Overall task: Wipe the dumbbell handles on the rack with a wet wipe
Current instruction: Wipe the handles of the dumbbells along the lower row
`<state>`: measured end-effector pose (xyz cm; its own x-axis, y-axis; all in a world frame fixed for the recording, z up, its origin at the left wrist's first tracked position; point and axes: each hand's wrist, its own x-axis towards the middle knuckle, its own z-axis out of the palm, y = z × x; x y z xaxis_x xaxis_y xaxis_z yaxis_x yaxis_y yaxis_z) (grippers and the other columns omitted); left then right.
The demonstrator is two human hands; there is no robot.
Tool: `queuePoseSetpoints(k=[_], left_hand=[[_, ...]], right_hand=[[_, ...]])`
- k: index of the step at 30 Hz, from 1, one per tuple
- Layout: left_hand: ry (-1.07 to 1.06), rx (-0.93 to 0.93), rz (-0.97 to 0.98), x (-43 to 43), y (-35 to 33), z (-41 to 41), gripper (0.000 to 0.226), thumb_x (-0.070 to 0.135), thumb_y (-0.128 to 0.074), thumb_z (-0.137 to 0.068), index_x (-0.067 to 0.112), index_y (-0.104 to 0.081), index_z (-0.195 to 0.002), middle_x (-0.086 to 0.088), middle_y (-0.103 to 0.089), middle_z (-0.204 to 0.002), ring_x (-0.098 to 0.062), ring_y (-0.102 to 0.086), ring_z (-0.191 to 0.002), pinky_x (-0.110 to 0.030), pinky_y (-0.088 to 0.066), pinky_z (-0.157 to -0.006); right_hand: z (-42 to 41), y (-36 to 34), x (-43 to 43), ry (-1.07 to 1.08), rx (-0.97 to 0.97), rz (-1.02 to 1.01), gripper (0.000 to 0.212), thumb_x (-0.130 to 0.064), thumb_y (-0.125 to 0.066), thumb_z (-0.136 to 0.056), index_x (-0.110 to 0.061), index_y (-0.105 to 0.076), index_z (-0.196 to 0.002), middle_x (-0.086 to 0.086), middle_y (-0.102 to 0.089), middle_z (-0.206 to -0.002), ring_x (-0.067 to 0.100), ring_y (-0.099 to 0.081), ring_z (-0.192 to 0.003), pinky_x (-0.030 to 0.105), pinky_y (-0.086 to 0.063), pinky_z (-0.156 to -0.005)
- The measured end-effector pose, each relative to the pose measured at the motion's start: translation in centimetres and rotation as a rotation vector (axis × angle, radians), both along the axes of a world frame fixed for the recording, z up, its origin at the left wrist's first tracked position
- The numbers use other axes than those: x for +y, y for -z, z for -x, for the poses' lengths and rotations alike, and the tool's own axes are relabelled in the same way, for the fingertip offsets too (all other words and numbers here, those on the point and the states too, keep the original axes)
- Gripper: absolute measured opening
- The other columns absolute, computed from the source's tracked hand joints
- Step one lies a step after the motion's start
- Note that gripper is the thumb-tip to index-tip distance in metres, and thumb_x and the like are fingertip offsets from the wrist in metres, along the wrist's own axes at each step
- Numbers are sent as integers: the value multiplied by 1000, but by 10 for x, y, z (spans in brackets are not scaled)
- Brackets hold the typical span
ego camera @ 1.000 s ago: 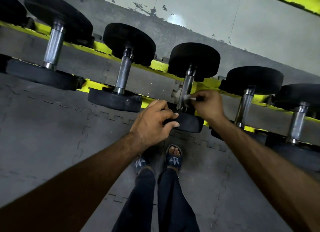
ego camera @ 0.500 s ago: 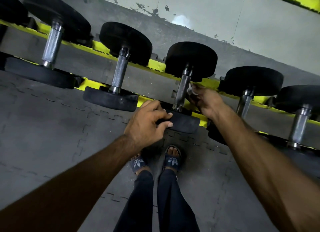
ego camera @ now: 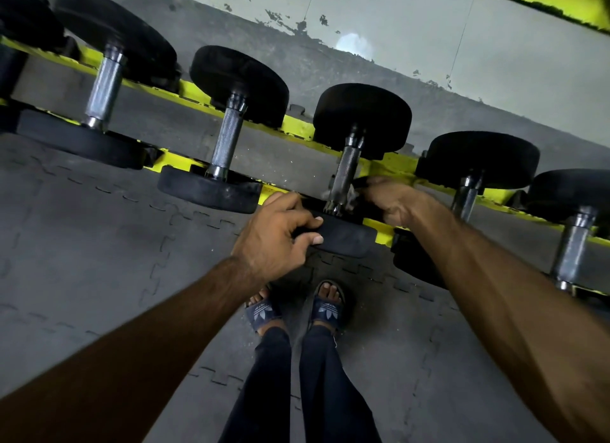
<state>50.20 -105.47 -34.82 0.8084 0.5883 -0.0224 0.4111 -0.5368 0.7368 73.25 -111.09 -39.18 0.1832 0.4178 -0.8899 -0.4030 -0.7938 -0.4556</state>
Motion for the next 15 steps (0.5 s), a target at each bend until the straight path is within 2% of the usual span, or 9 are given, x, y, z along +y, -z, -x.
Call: queuePoseSetpoints(k=[2, 7, 8, 10, 12, 14, 15], left_hand=[[-3, 2, -6, 0, 0, 0, 25, 32, -77, -77, 9, -76, -85, 1, -55, -81, -24, -56, -85, -41, -51, -71], [-12, 14, -5, -1, 0, -1, 27, 36, -74, -78, 9, -76, -85, 1, -55, -81, -23, -55, -85, -40, -51, -71], [-13, 17, -3, -2, -1, -1, 26, 35, -75, -77, 9, -76, -85, 1, -55, -81, -23, -55, -85, -40, -51, -71], [-17, 22, -10, -2, -3, -2, 24, 31, -77, -76, 9, -76, -85, 1, -55, -82, -22, -55, -84, -38, -50, -71], [-18, 27, -14, -2, -3, -2, 23, 30, -78, -75, 9, -76, -86, 1, -55, -81, -21, -54, -84, -38, -50, -71], [-24, 18, -17, -3, -3, -2, 22, 28, -79, -74, 9, -76, -84, 0, -55, -80, -22, -55, -82, -38, -50, -70], [-28, 17, -18, -4, -3, -2, 21, 28, -79, -74, 9, -76, -84, 0, -55, -79, -23, -55, -82, -39, -50, -70]], right_hand=[[2, -2, -2, -46, -37, 14, 26, 14, -48, -94, -4, -64, -84, 8, -66, -65, 15, -64, -52, 25, -58, -53], [-1, 6, 10, 200, -256, 12, 26, 17, -59, -81, -7, -68, -78, 12, -67, -67, 22, -65, -53, 36, -59, -59], [1, 9, 8, 147, -347, 22, 22, 14, -63, -80, -7, -68, -74, 14, -67, -66, 24, -65, -53, 37, -58, -57], [3, 18, -1, -121, -616, 25, 11, 3, -73, -78, -2, -69, -69, 21, -69, -72, 31, -70, -64, 43, -59, -61], [3, 21, -7, -283, -785, 5, 6, -2, -79, -73, 0, -74, -75, 14, -73, -78, 26, -70, -75, 40, -59, -68], [6, 19, -5, -198, -778, -3, 10, -2, -82, -69, -8, -77, -76, 4, -69, -74, 18, -64, -70, 36, -57, -68], [8, 17, -3, -92, -712, -13, 12, 0, -81, -70, -11, -75, -70, 5, -67, -71, 18, -62, -65, 38, -57, -66]])
